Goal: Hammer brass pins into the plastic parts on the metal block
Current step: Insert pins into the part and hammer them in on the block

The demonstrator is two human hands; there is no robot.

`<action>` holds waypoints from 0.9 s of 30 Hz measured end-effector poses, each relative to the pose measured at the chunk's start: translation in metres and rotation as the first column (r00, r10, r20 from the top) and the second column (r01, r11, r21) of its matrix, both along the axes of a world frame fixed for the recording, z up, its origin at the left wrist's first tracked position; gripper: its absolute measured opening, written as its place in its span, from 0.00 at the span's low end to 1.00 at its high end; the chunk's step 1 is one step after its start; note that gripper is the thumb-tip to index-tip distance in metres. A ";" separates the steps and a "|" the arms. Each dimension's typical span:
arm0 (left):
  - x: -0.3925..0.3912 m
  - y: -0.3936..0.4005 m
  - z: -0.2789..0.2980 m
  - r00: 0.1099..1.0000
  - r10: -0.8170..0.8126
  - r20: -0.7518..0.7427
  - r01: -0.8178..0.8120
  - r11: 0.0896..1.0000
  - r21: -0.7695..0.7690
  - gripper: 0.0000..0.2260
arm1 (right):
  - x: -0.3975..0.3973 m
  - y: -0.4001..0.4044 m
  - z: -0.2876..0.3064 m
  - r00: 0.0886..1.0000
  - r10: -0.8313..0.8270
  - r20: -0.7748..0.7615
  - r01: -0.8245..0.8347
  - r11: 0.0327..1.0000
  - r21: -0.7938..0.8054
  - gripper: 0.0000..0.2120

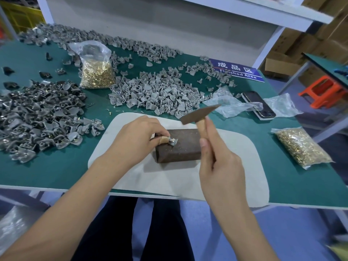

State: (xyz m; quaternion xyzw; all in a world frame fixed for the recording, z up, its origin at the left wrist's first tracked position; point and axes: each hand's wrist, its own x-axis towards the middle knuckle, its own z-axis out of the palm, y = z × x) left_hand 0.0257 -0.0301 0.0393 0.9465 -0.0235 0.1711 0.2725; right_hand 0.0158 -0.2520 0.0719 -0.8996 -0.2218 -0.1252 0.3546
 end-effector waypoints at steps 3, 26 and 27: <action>-0.001 0.000 0.000 1.000 -0.010 -0.005 0.010 1.000 -0.026 0.02 | 0.003 -0.006 -0.001 0.988 0.006 -0.157 -0.045 0.968 -0.245 0.22; -0.018 -0.017 0.005 0.991 0.115 -0.064 -0.119 0.990 -0.075 0.02 | 0.049 -0.002 -0.034 0.918 -0.135 -0.373 0.145 0.989 0.000 0.10; -0.021 -0.017 0.005 0.992 0.105 -0.065 -0.111 0.989 -0.093 0.01 | 0.047 0.000 -0.034 0.919 -0.133 -0.371 0.159 0.986 0.041 0.07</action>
